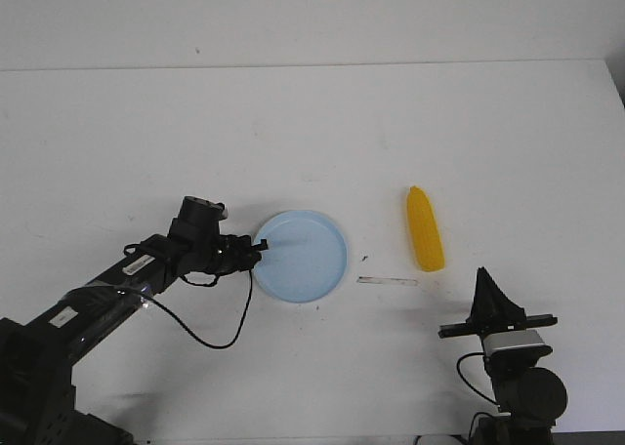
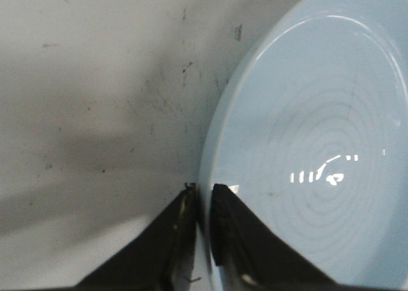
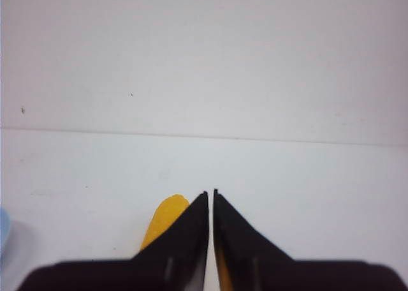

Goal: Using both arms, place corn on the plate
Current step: 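Push the plate with the left gripper toward the yellow corn, then withdraw the left gripper back to its rest pose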

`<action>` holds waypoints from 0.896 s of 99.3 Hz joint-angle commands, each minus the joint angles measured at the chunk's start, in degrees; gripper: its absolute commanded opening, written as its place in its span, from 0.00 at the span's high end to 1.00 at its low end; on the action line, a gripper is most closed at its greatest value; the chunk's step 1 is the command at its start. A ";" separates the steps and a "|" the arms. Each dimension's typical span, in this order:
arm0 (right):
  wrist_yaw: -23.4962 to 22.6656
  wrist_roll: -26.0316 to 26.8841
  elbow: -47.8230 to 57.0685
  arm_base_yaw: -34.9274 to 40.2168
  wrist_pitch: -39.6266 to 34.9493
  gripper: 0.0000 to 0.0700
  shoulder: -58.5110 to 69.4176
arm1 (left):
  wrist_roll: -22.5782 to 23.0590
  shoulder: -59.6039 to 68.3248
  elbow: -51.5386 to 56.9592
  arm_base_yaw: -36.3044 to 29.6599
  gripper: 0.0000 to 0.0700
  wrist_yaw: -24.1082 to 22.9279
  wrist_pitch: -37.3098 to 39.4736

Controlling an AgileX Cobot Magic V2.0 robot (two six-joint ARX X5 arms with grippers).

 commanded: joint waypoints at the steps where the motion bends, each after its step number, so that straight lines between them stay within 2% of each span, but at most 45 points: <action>1: -0.02 -0.09 -0.07 0.02 0.57 0.98 0.00 | -0.09 0.98 0.76 -0.39 0.66 0.07 0.37; 6: -0.02 -0.09 -0.07 0.02 0.57 0.98 0.00 | -0.07 0.90 0.79 -0.37 0.64 0.07 0.26; 23: -0.02 -0.09 -0.07 0.02 0.57 0.98 0.00 | 4.87 -8.00 0.66 0.68 0.68 -2.38 0.07; 40: -0.02 -0.09 -0.07 0.02 0.57 0.98 0.00 | 9.01 -16.17 -0.85 4.31 1.00 -7.06 0.96; 48: -0.02 -0.09 -0.07 0.02 0.57 0.98 0.00 | 13.09 -20.28 -3.13 6.27 1.00 -10.51 3.85; 61: -0.02 -0.09 -0.07 0.02 0.57 0.98 0.00 | 22.93 -27.50 -8.46 9.14 1.00 -17.22 9.77; 68: -0.02 -0.09 -0.07 0.02 0.57 0.98 0.00 | 27.28 -31.65 -11.74 10.47 1.00 -19.26 12.83; 77: 0.00 -0.09 -0.07 0.02 0.57 0.98 0.00 | 30.40 -37.22 -16.02 12.48 1.00 -19.47 16.26; 89: 0.00 -0.09 -0.07 0.02 0.57 0.98 0.00 | 31.50 -45.59 -21.44 15.61 1.00 -19.47 17.94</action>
